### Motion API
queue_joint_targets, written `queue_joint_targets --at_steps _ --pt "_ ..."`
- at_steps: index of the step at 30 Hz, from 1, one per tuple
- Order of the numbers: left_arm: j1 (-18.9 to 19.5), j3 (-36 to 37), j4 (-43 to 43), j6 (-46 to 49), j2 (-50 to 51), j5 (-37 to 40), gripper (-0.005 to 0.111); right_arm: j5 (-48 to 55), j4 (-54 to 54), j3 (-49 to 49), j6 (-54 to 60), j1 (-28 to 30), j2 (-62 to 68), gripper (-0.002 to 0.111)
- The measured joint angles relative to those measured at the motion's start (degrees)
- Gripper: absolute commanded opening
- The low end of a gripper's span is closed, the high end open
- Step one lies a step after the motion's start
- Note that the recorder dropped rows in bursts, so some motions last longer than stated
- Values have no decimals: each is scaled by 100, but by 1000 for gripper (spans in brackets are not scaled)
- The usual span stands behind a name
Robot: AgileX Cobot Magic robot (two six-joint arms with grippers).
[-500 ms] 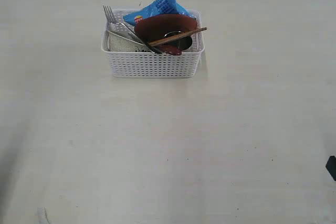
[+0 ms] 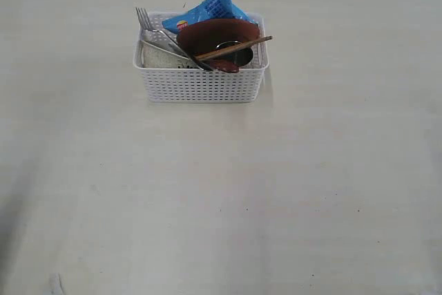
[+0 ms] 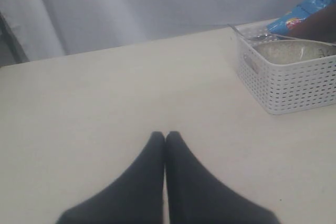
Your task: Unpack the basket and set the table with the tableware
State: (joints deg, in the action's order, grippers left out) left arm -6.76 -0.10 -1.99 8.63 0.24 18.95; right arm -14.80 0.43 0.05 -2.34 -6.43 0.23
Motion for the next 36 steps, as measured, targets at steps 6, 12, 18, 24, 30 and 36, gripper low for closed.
queue_joint_targets --at_steps 6,12,18,24,30,36 --pt "0 0 0 0 0 0 0 -2174 9 -77 -1366 0 0 0" --pt "0 0 0 0 0 0 0 895 -2138 -2149 -3139 0 306 6" --pt "0 0 0 0 0 0 0 3730 -2159 -4656 -2593 -833 2285 38" --pt "0 0 0 0 0 0 0 6029 -1887 -6289 -1415 -2120 4397 38" --pt "0 0 0 0 0 0 0 6349 -1346 -7282 -912 -3009 5698 38" --pt "0 0 0 0 0 0 0 6782 -771 -8021 -486 -3610 7154 46"
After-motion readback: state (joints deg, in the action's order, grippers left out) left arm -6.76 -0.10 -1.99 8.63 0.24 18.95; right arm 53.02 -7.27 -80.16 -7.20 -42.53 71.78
